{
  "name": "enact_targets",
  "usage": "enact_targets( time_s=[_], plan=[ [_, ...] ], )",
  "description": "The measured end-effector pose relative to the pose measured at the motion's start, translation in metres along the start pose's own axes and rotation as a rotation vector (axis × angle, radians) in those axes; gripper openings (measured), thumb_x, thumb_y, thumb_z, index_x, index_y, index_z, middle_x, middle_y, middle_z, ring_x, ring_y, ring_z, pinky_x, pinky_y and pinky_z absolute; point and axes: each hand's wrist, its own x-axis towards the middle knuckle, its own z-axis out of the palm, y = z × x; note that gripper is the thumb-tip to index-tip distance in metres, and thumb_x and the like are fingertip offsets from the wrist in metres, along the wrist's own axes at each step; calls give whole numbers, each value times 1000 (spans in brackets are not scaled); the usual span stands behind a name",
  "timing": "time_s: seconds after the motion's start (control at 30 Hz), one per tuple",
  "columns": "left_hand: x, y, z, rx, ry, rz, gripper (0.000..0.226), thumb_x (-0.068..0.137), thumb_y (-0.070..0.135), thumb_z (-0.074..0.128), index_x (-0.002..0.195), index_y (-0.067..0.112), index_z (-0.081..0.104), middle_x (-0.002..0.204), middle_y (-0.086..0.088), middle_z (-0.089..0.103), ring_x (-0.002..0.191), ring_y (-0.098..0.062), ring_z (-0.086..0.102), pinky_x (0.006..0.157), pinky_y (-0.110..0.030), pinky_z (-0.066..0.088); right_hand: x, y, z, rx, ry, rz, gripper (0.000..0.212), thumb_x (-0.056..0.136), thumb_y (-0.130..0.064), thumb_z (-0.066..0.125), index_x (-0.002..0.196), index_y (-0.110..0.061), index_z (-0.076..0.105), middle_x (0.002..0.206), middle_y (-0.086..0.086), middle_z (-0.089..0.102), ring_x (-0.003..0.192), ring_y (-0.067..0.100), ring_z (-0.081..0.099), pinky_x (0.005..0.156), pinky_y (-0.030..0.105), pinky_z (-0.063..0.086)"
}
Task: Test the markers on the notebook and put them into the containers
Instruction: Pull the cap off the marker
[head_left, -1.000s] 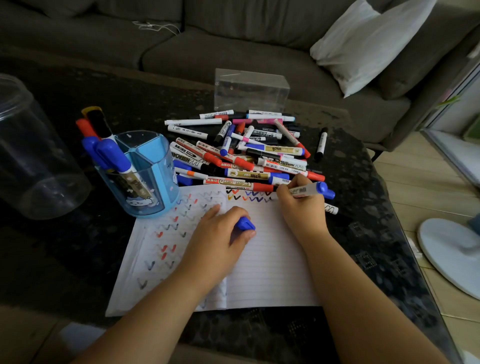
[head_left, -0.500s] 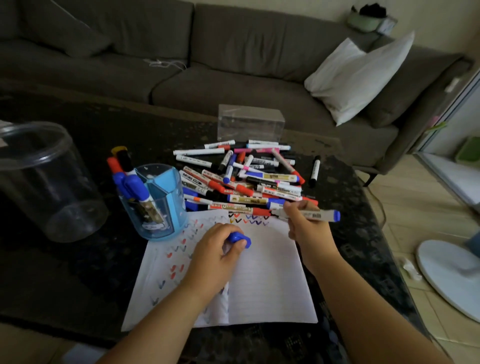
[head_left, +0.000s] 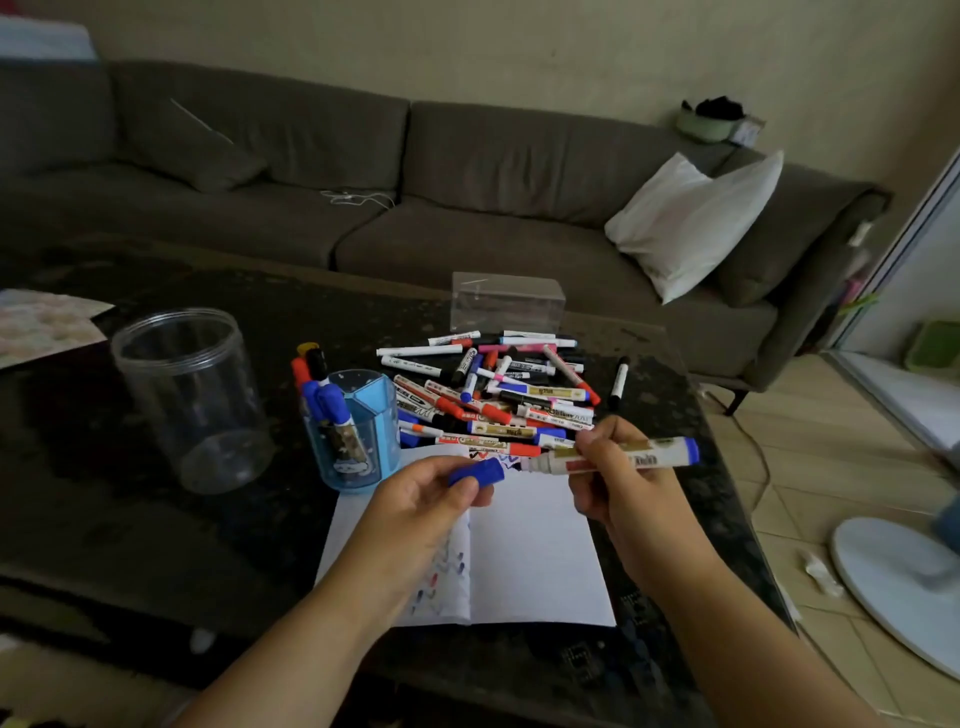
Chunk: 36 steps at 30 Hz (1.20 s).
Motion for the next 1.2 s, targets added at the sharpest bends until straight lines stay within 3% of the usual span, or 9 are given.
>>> enact_targets(
  time_s=[0.3,0.43,0.57,0.67,0.8,0.93,1.07,1.13,1.2],
  plan=[
    [-30,28,-4,317,-171,74,14,93,23,52,103,28,61,81,10,72,85,-4,66,91,-28,48,-23,-10,19,-49,-50,-4,22,91,-15,57,71,-8,51,52,0,49,45,8,38,46,21,34],
    [-41,37,-7,606,-255,124,10,96,32,44,100,33,53,78,11,61,71,-4,59,73,-18,50,-26,-9,24,-114,43,-12,23,87,-18,63,69,-10,52,57,4,45,48,11,36,49,25,35],
    [-55,43,-8,622,-218,183,11,95,36,43,93,31,53,73,10,55,69,-7,53,73,-25,49,-35,-7,40,107,57,25,24,90,-8,54,68,-10,45,55,1,41,47,9,34,48,22,34],
    [-61,46,-12,693,-152,232,11,94,38,43,96,33,52,77,11,55,76,-6,55,69,-14,43,-38,-3,51,163,33,35,27,90,-7,51,66,-12,41,55,1,38,49,9,33,51,23,34],
    [-56,44,-25,804,-113,239,11,93,41,45,99,35,52,77,10,55,73,-4,55,60,-11,38,-33,0,54,170,-67,189,26,93,-21,53,70,-11,46,52,0,34,45,9,28,47,23,29],
    [-40,40,-53,916,-7,228,15,92,37,52,103,29,58,88,11,61,78,1,56,63,-9,40,-23,10,59,-342,-169,327,32,90,-45,53,87,-14,62,58,-4,54,50,7,46,50,22,41],
    [-31,39,-77,1022,45,217,18,91,33,54,108,29,58,99,15,57,85,3,53,67,-9,39,-11,10,63,-871,-132,-148,11,90,-33,60,100,-32,58,82,-14,56,69,-1,53,61,9,43],
    [-28,39,-80,1064,34,237,18,91,33,55,109,29,58,96,16,54,82,4,51,65,-8,36,-4,11,75,-1039,-313,-361,34,90,-29,61,121,-40,51,102,-20,46,85,-4,51,73,5,41],
    [-24,39,-80,1069,28,256,19,91,33,54,109,27,58,98,14,55,85,1,52,68,-9,37,8,16,91,-1144,-453,-476,41,90,-29,62,129,-33,52,113,-11,44,98,2,51,86,14,44]
  ],
)
